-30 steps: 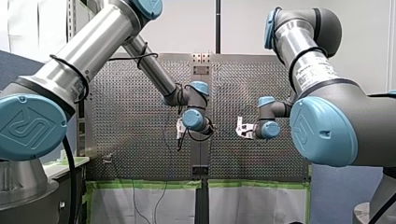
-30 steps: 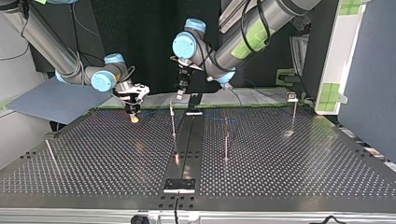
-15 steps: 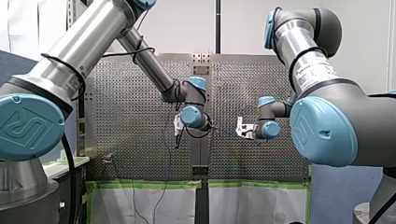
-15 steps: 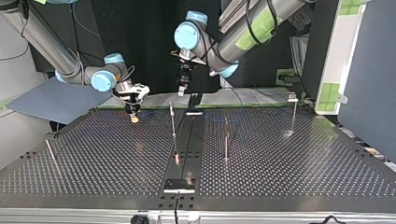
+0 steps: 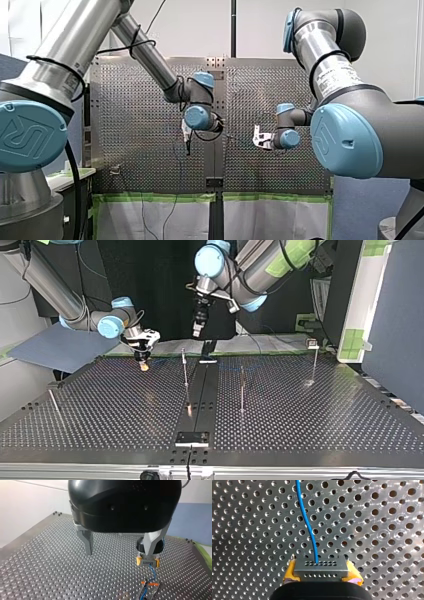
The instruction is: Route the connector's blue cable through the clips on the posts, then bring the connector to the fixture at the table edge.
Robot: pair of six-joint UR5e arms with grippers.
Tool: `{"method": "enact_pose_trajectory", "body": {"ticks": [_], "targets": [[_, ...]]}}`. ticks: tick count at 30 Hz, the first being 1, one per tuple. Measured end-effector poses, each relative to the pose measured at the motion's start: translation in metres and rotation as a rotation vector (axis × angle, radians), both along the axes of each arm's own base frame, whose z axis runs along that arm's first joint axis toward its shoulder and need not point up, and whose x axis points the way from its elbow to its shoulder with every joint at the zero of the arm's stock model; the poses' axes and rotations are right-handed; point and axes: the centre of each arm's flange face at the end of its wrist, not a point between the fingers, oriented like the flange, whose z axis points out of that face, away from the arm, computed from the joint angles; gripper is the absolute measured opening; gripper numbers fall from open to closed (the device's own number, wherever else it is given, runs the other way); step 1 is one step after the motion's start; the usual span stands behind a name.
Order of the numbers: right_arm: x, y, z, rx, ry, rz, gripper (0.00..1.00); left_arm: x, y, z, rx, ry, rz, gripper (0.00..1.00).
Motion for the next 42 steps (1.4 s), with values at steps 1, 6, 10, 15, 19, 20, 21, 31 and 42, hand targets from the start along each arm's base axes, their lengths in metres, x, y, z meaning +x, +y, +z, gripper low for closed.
{"method": "enact_pose_trajectory", "body": {"ticks": [1, 6, 10, 15, 19, 20, 21, 31, 42], "targets": [[0.0, 0.0, 0.0, 0.002, 0.0, 0.0, 0.08, -0.004, 0.003, 0.001, -0.005, 0.007, 0.007, 1.0], [0.0, 0.001, -0.001, 0.01, 0.002, -0.001, 0.08, -0.023, 0.013, 0.008, -0.021, 0.019, 0.033, 1.0], [-0.001, 0.001, -0.001, 0.011, 0.002, -0.002, 0.08, -0.04, 0.019, 0.013, 0.001, 0.014, 0.027, 1.0], [-0.001, 0.001, -0.001, 0.01, 0.002, -0.003, 0.08, -0.061, 0.025, 0.019, 0.013, 0.01, -0.006, 1.0], [-0.001, 0.001, -0.001, 0.011, 0.001, -0.003, 0.08, -0.077, 0.032, 0.023, 0.011, 0.008, -0.019, 1.0], [-0.001, 0.001, -0.001, 0.012, 0.002, -0.004, 0.08, -0.08, 0.034, 0.024, 0.01, 0.007, -0.02, 1.0], [-0.001, 0.001, -0.001, 0.012, 0.002, -0.004, 0.08, -0.083, 0.035, 0.025, 0.007, 0.007, -0.02, 1.0], [-0.001, 0.002, -0.001, 0.015, 0.001, -0.005, 0.08, -0.106, 0.054, 0.037, -0.072, -0.022, -0.013, 1.0], [-0.001, 0.002, -0.001, 0.015, 0.001, -0.004, 0.08, -0.134, 0.08, 0.042, -0.072, -0.039, -0.001, 1.0]]}}
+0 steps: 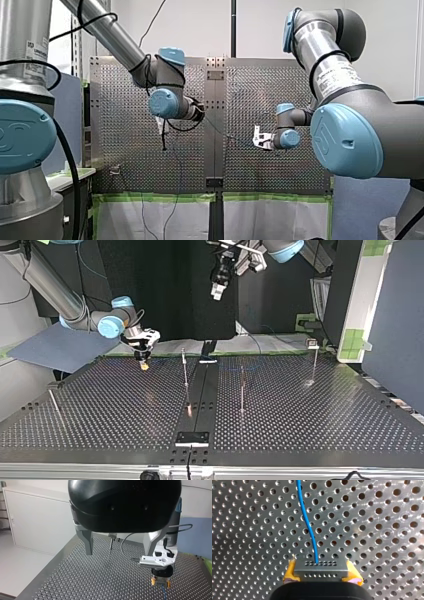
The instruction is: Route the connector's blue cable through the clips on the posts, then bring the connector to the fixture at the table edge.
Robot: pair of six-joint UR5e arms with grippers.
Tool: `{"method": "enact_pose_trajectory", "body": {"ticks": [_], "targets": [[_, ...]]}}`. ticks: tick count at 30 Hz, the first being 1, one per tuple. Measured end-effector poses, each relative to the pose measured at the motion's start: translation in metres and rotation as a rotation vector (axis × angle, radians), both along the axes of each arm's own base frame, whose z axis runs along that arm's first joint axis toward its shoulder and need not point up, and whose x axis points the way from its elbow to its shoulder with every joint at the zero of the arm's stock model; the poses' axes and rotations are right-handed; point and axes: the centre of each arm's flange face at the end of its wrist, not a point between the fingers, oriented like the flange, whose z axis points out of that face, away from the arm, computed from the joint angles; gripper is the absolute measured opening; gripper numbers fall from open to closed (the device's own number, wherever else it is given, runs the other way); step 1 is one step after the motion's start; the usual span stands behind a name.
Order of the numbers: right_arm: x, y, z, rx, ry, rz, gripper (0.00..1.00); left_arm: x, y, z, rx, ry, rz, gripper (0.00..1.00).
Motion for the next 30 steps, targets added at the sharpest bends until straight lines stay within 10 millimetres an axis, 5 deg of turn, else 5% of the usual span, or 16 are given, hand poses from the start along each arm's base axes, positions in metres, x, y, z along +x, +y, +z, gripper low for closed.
{"method": "enact_pose_trajectory", "body": {"ticks": [16, 30], "targets": [[-0.019, -0.007, 0.001, 0.017, 0.023, -0.076, 0.11, -0.041, 0.041, 0.0, -0.001, -0.005, 0.002, 1.0], [-0.043, -0.013, 0.065, -0.035, 0.03, -0.218, 0.11, -0.076, 0.075, -0.014, 0.039, 0.008, 0.014, 1.0]]}}
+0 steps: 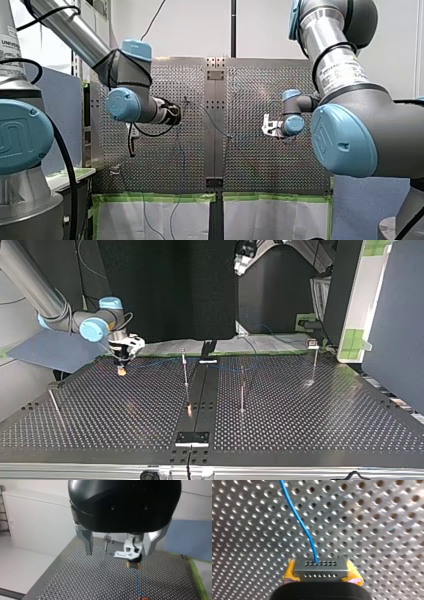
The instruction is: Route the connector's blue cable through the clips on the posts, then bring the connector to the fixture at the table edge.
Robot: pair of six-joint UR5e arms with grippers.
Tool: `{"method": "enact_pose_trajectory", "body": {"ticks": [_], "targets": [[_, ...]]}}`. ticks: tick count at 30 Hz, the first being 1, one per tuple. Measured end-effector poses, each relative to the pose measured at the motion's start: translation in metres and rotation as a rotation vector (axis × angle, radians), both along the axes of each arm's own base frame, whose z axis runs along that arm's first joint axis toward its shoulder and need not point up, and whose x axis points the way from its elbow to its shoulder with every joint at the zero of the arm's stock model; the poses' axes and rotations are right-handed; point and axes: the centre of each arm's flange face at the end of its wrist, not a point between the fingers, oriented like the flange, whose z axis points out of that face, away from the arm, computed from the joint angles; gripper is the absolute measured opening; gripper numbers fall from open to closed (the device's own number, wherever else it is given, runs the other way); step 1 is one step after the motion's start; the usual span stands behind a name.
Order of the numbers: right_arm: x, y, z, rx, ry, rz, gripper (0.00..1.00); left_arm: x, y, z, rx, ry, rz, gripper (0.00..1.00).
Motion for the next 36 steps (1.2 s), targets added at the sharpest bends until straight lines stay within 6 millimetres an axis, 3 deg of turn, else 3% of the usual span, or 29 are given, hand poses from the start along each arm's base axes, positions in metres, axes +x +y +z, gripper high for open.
{"method": "enact_pose_trajectory", "body": {"ticks": [8, 19, 36], "targets": [[-0.007, 0.002, 0.04, -0.054, 0.002, -0.038, 0.11, -0.003, 0.002, -0.002, 0.019, 0.0, 0.017, 1.0], [-0.019, 0.018, 0.076, -0.115, 0.009, -0.049, 0.11, -0.003, 0.003, 0.0, 0.037, -0.003, 0.043, 1.0], [-0.057, 0.034, 0.149, -0.179, 0.136, -0.042, 0.11, -0.01, 0.008, 0.0, 0.115, -0.017, 0.128, 1.0]]}}
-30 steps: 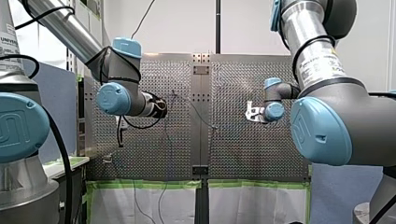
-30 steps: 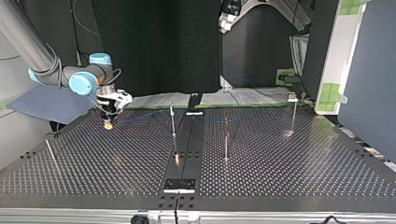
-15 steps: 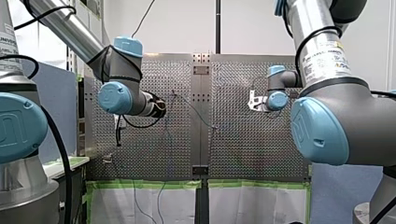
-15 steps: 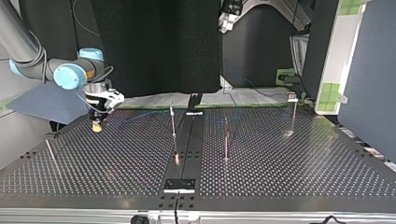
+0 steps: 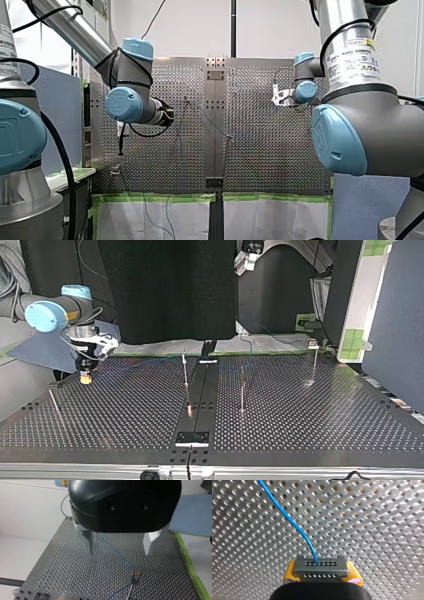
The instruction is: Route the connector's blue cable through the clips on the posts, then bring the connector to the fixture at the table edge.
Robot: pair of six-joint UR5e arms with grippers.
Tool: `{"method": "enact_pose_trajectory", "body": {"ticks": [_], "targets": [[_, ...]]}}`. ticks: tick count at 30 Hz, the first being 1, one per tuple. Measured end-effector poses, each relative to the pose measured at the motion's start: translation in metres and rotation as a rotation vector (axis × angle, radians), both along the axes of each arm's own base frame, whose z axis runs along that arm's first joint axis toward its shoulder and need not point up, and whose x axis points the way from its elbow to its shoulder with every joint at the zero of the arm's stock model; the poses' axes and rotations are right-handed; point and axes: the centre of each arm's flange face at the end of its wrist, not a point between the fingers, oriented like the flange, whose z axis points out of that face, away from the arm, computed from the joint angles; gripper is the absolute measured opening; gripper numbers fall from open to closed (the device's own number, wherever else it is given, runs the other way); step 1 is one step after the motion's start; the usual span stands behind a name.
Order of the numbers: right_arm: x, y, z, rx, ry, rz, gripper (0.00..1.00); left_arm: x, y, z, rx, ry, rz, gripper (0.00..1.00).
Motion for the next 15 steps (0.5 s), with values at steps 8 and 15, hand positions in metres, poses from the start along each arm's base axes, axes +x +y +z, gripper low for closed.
{"method": "enact_pose_trajectory", "body": {"ticks": [8, 15], "targets": [[-0.033, 0.002, 0.027, -0.068, -0.033, 0.003, 0.11, -0.004, 0.0, 0.001, 0.025, 0.005, 0.016, 1.0], [-0.061, 0.001, 0.046, -0.119, -0.077, 0.004, 0.11, -0.009, -0.003, -0.003, 0.044, 0.015, 0.005, 1.0]]}}
